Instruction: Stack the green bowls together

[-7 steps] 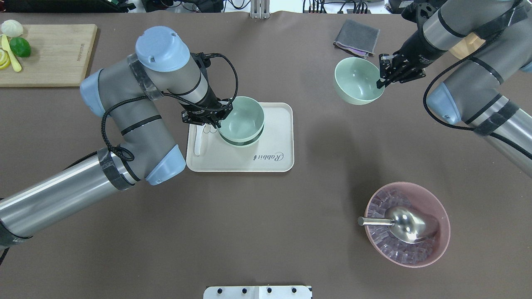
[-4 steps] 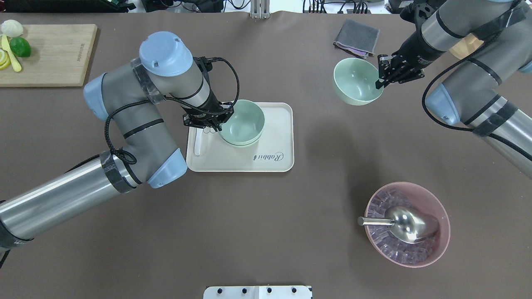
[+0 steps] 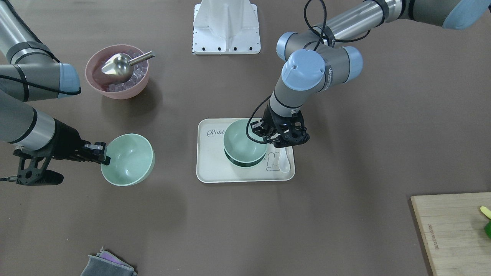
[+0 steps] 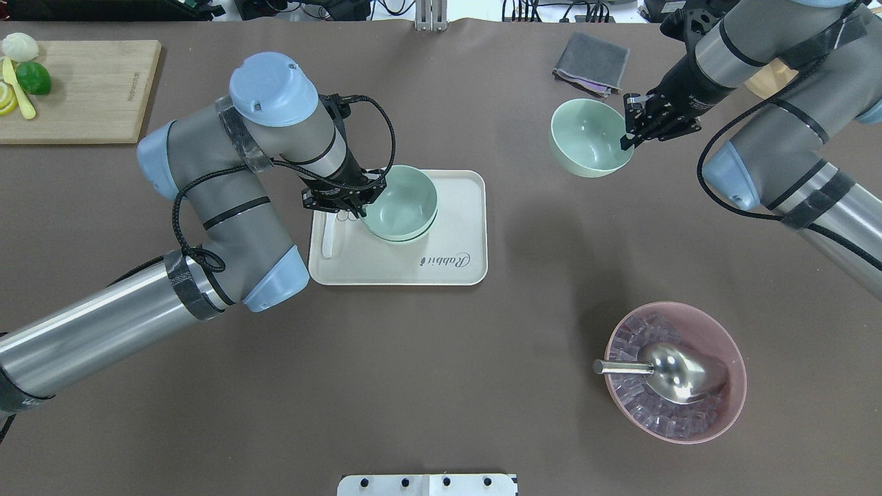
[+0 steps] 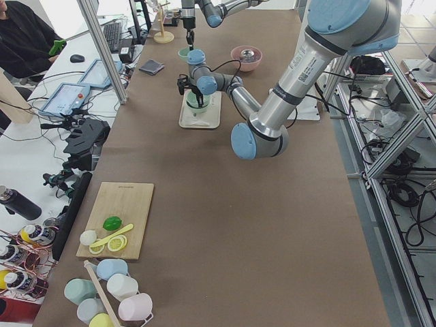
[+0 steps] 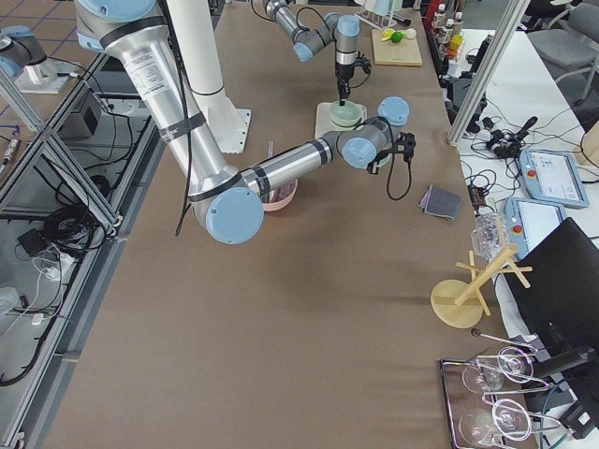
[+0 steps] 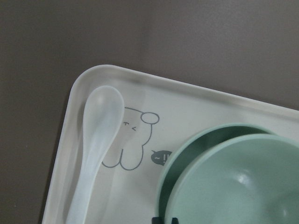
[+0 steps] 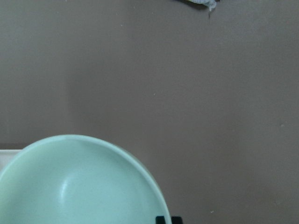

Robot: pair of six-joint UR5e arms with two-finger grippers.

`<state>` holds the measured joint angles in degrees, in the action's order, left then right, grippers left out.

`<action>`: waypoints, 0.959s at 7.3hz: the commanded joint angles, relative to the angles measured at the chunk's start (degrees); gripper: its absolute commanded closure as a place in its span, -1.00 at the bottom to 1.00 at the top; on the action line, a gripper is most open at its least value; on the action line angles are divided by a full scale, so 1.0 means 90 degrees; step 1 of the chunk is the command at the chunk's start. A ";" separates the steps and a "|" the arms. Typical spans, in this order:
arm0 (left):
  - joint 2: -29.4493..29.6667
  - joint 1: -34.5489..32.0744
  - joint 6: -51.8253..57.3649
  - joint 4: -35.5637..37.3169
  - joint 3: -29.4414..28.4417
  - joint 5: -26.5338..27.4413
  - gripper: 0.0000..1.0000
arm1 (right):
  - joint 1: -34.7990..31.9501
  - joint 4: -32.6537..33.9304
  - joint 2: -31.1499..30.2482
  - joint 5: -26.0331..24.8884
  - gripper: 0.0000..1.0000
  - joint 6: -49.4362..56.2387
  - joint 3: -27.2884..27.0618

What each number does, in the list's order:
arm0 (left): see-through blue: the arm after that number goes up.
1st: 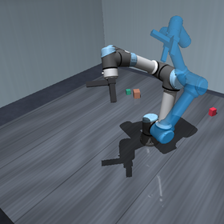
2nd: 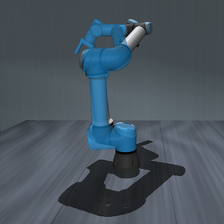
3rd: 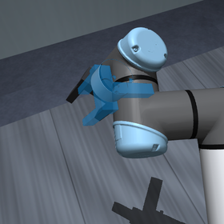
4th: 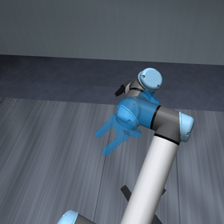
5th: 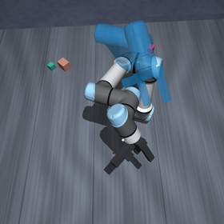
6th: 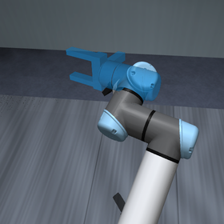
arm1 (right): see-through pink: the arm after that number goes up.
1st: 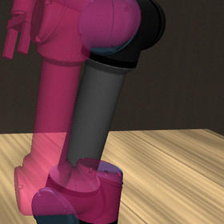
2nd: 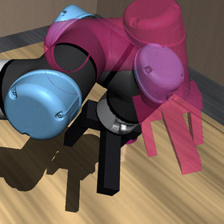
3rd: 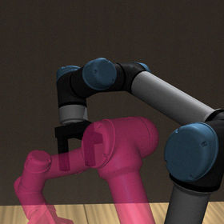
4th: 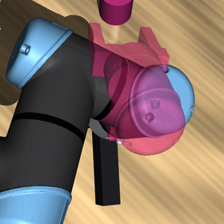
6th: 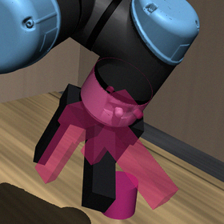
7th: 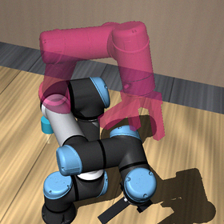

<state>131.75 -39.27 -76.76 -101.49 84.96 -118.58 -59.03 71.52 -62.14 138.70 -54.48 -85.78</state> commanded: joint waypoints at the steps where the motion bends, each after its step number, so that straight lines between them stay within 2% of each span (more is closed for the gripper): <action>1: 0.0000 -0.0002 -0.0006 -0.0051 -0.0006 0.0108 1.00 | 0.0016 -0.0017 0.0000 -0.0020 1.00 -0.0001 0.0000; 7: 0.0019 0.0007 -0.0026 -0.0081 -0.0074 0.0119 1.00 | 0.0026 -0.0017 -0.0010 -0.0021 1.00 -0.0001 0.0000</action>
<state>131.85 -39.20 -76.92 -102.19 84.31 -117.51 -58.80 71.37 -62.22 138.52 -54.49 -85.75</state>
